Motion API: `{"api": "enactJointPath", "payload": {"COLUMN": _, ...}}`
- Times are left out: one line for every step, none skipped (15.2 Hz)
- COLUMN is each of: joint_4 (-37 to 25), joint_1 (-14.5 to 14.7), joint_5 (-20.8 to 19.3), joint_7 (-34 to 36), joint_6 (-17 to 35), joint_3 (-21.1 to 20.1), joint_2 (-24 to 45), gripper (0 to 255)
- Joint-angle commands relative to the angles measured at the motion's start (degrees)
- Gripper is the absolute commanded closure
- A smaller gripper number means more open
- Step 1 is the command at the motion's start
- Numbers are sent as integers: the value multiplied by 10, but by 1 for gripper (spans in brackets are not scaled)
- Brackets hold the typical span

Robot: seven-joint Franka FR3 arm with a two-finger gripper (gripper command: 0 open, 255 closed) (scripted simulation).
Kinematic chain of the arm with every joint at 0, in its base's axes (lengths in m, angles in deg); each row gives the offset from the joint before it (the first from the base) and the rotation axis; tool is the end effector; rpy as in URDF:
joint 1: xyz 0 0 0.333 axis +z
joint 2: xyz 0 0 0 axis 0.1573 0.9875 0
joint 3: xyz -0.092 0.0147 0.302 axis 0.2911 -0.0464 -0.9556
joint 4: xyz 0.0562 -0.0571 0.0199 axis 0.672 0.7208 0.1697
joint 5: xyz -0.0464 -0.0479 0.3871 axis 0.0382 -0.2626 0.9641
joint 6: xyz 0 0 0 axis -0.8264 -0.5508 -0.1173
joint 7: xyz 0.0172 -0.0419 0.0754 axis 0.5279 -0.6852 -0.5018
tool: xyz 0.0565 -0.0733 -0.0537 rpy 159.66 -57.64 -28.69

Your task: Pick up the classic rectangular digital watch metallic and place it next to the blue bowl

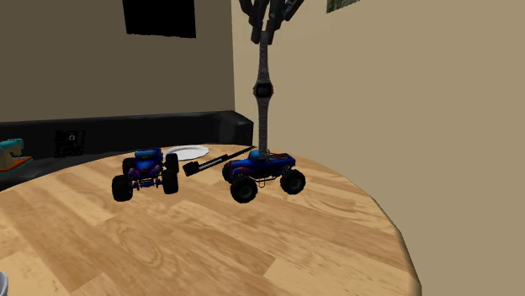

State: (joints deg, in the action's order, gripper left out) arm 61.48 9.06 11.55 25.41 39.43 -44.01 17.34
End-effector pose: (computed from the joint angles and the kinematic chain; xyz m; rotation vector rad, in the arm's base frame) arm 0.5826 0.0884 0.6868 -3.0443 -0.1070 -0.6813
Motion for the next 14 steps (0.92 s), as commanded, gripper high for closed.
{"api": "enactJointPath", "payload": {"joint_4": -23, "joint_1": 0, "joint_5": -1, "joint_7": 0, "joint_6": -17, "joint_3": 0, "joint_2": 6, "gripper": 255}}
{"api": "enactJointPath", "payload": {"joint_4": -35, "joint_1": 1, "joint_5": -2, "joint_7": 0, "joint_6": -26, "joint_3": -1, "joint_2": 9, "gripper": 255}}
{"api": "enactJointPath", "payload": {"joint_4": -47, "joint_1": 1, "joint_5": -2, "joint_7": 0, "joint_6": -35, "joint_3": -1, "joint_2": 13, "gripper": 255}}
{"api": "enactJointPath", "payload": {"joint_4": -60, "joint_1": 1, "joint_5": -3, "joint_7": 0, "joint_6": -44, "joint_3": -1, "joint_2": 16, "gripper": 255}}
{"api": "enactJointPath", "payload": {"joint_4": -72, "joint_1": 2, "joint_5": -3, "joint_7": 1, "joint_6": -53, "joint_3": -1, "joint_2": 20, "gripper": 255}}
{"api": "enactJointPath", "payload": {"joint_4": -86, "joint_1": 2, "joint_5": -4, "joint_7": 1, "joint_6": -62, "joint_3": -2, "joint_2": 24, "gripper": 255}}
{"api": "enactJointPath", "payload": {"joint_4": -99, "joint_1": 2, "joint_5": -5, "joint_7": 1, "joint_6": -72, "joint_3": -2, "joint_2": 28, "gripper": 255}}
{"api": "enactJointPath", "payload": {"joint_4": -113, "joint_1": 3, "joint_5": -6, "joint_7": 1, "joint_6": -81, "joint_3": -2, "joint_2": 33, "gripper": 255}}
{"api": "enactJointPath", "payload": {"joint_4": -128, "joint_1": 3, "joint_5": -7, "joint_7": 1, "joint_6": -91, "joint_3": -3, "joint_2": 38, "gripper": 255}}
{"api": "enactJointPath", "payload": {"joint_4": -143, "joint_1": 4, "joint_5": -8, "joint_7": 2, "joint_6": -101, "joint_3": -3, "joint_2": 43, "gripper": 255}}
{"api": "enactJointPath", "payload": {"joint_4": -158, "joint_1": 5, "joint_5": -9, "joint_7": 2, "joint_6": -111, "joint_3": -3, "joint_2": 48, "gripper": 255}}
{"api": "enactJointPath", "payload": {"joint_4": -168, "joint_1": 5, "joint_5": -10, "joint_7": 2, "joint_6": -117, "joint_3": -4, "joint_2": 52, "gripper": 255}}
{"api": "enactJointPath", "payload": {"joint_4": -153, "joint_1": 12, "joint_5": -15, "joint_7": 15, "joint_6": -109, "joint_3": -9, "joint_2": 46, "gripper": 255}}
{"api": "enactJointPath", "payload": {"joint_4": -140, "joint_1": 19, "joint_5": -20, "joint_7": 28, "joint_6": -102, "joint_3": -14, "joint_2": 41, "gripper": 255}}
